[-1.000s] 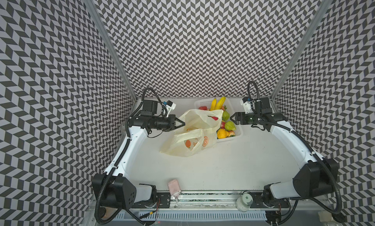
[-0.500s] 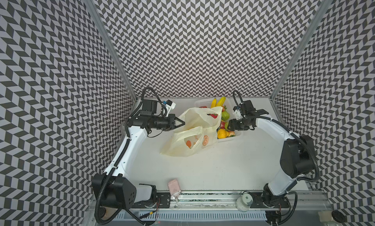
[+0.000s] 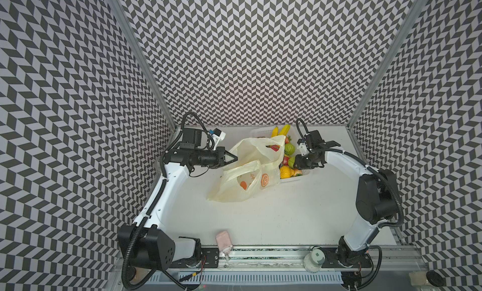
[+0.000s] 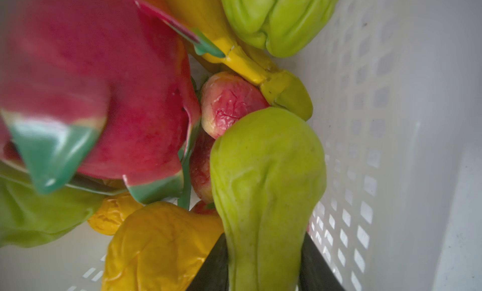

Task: Place the fake fruits into the plastic bag and tie a complex knot
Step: 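Grasp the green chayote in the basket with the right gripper, then lift the chayote and carry it into the open bag with the right gripper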

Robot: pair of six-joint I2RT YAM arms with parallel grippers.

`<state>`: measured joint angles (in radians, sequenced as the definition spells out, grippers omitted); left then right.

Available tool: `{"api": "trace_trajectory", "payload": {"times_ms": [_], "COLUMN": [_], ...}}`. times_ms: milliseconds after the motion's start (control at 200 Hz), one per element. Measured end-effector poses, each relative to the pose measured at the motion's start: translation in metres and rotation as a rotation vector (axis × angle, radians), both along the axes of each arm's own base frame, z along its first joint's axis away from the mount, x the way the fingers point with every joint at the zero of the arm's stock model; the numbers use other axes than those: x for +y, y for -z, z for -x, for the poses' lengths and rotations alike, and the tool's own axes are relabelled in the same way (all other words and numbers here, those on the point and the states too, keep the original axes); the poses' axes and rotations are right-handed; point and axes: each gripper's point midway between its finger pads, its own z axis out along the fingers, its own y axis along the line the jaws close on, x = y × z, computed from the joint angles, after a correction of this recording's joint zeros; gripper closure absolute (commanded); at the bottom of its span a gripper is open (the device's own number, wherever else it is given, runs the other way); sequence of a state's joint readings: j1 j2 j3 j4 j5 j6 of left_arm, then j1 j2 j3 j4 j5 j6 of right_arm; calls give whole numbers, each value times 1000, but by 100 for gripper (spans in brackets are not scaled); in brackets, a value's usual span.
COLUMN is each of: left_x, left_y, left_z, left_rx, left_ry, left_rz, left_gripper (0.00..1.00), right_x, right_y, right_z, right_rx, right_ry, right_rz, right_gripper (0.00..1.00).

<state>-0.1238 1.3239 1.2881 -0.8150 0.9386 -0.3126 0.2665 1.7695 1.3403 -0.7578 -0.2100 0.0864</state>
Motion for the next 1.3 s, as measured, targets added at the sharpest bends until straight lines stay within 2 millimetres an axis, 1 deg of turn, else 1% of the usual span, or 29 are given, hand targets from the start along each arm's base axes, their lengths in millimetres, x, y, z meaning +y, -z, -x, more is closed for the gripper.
{"api": "trace_trajectory", "payload": {"times_ms": [180,290,446,546,731,776,911,1061,1152,1302], "left_x": [0,0,0,0,0,-1,-1,-1,-1,-1], "left_y": [0,0,-1,-2,-3,-4,-4,-4,-2,-1], "left_z": [0,0,-1,-2,-3,-4,-6,-7,-7,-7], "left_rx": [-1,0,-1,1,-4,-6,-6,-9,-5,1], "left_ry": [0,-1,-5,-8,-12,-14,-21,-23,-24,-26], "left_rz": [0,1,5,8,11,14,20,22,22,23], "left_gripper": [100,100,100,100,100,100,100,100,100,100], "right_x": [-1,-1,-1,-1,-3,-3,-5,-2,10,36], "right_y": [0,0,-4,-20,-65,-73,-88,-102,-115,-144], "right_z": [0,0,-1,-1,2,5,20,51,70,99], "right_rx": [-1,-3,-16,-58,-185,-205,-243,-270,-298,-349], "right_ry": [1,-2,-8,-9,-6,-6,-10,-25,-60,-139], "right_rz": [4,5,5,-5,-32,-38,-66,-114,-154,-234], "right_gripper": [83,87,89,89,90,90,90,91,91,91]}}
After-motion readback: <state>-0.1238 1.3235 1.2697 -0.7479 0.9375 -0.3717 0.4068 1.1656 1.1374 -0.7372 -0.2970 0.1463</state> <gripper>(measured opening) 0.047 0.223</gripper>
